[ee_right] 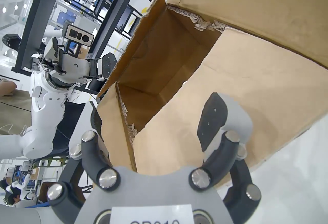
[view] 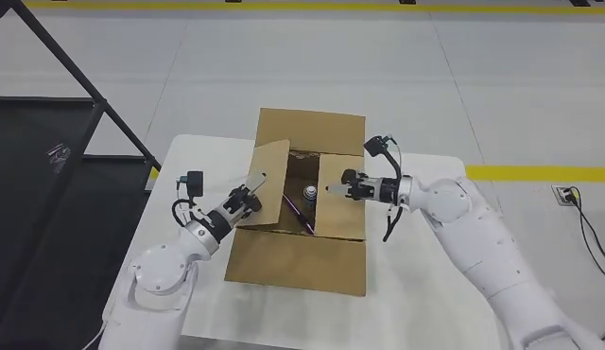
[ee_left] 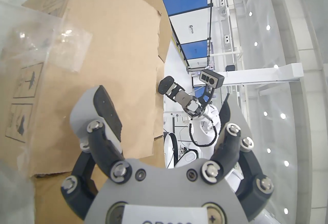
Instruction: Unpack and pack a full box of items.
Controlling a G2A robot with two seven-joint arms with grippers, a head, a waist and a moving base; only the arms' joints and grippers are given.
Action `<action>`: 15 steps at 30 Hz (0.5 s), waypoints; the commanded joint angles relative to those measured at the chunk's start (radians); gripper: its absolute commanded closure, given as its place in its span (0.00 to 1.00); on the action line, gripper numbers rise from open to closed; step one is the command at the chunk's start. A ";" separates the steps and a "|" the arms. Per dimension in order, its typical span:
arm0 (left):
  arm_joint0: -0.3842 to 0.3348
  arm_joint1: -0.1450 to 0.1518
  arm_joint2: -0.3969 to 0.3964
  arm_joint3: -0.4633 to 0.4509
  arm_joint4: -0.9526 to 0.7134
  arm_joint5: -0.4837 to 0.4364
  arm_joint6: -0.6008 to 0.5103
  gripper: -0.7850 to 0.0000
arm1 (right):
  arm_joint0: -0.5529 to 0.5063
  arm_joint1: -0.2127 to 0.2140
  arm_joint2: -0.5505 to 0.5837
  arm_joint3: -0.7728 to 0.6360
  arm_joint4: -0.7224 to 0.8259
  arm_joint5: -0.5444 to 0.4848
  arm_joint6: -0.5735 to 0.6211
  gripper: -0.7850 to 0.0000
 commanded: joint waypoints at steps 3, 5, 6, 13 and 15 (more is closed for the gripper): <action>-0.009 0.001 0.025 0.020 0.018 0.004 0.006 0.00 | 0.010 -0.003 -0.009 0.011 -0.027 -0.046 -0.005 0.00; -0.014 0.001 0.038 0.031 0.028 0.008 0.006 0.00 | 0.012 -0.004 -0.015 0.009 -0.041 -0.050 -0.003 0.00; -0.017 0.002 0.044 0.037 0.033 0.010 0.007 0.00 | 0.013 -0.005 -0.018 0.008 -0.046 -0.052 -0.002 0.00; -0.031 0.004 0.071 0.065 0.060 0.015 0.018 0.00 | 0.021 -0.007 -0.034 0.002 -0.074 -0.048 0.023 0.00; -0.032 0.005 0.075 0.070 0.064 0.016 0.019 0.00 | 0.021 -0.007 -0.034 0.002 -0.074 -0.048 0.023 0.00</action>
